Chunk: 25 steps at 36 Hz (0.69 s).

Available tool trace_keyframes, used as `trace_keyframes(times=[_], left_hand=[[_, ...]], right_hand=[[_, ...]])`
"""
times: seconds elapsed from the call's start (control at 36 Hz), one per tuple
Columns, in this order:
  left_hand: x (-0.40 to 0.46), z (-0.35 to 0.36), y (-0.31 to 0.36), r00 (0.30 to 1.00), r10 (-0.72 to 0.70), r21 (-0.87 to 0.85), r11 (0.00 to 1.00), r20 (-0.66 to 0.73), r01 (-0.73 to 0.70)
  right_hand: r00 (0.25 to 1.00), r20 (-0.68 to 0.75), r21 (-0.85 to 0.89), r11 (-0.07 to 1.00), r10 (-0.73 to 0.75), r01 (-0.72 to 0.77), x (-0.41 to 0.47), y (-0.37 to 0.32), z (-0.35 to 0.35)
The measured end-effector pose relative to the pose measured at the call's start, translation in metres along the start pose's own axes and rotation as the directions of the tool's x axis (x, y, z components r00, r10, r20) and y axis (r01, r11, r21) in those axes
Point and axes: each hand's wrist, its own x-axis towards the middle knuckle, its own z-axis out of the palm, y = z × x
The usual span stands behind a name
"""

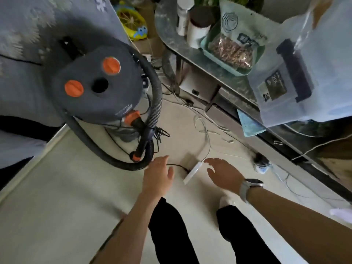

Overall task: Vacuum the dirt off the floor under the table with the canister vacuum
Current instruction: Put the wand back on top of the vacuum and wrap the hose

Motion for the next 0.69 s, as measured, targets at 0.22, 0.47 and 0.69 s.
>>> trace_keyframes(times=[0.22, 0.47, 0.69], left_hand=[[0.022, 0.166, -0.033, 0.964, -0.266, -0.178, 0.95, -0.023, 0.258], [0.09, 0.355, -0.109, 0.93, -0.366, -0.338, 0.879, -0.022, 0.337], [0.183, 0.443, -0.153, 0.969, -0.246, -0.288, 0.929, -0.01, 0.233]], right_hand=[[0.976, 0.097, -0.185, 0.96, -0.197, 0.212, 0.109, 0.081, 0.091], [0.859, 0.199, -0.453, 0.733, -0.472, 0.508, 0.25, 0.165, 0.258], [0.73, 0.197, -0.58, 0.522, -0.655, 0.625, 0.366, 0.201, 0.333]])
